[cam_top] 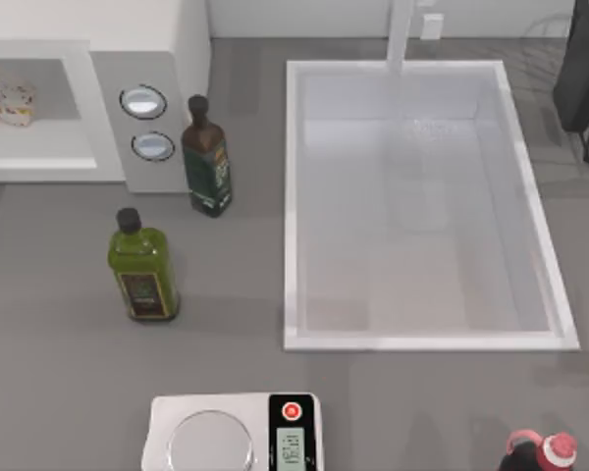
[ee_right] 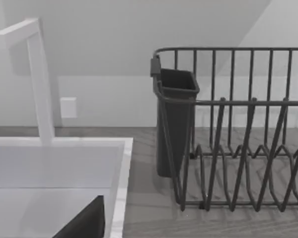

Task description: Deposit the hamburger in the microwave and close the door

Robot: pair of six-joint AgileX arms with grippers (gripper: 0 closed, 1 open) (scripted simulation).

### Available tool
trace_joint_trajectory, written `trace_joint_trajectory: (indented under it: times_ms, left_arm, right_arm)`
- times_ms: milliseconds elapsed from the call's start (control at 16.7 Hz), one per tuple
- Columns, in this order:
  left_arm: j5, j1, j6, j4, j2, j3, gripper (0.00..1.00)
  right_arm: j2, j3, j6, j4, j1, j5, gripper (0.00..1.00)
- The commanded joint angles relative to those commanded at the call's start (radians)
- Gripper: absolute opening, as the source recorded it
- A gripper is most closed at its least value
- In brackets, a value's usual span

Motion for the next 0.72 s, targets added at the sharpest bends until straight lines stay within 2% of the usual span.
trace_joint_trajectory:
  times_ms: [180, 480, 720]
  left_arm:
    - [0.0, 0.005, 0.003, 0.076, 0.028, -0.057, 0.0]
    - [-0.002, 0.0, 0.0, 0.079, 0.02, -0.064, 0.0]
    - [-0.037, -0.072, -0.074, 0.141, -0.084, -0.176, 0.0]
  right_arm:
    - [0.0, 0.0, 0.0, 0.0, 0.0, 0.0, 1.0]
    - [0.0, 0.0, 0.0, 0.0, 0.0, 0.0, 1.0]
    - [0.0, 0.0, 0.0, 0.0, 0.0, 0.0, 1.0]
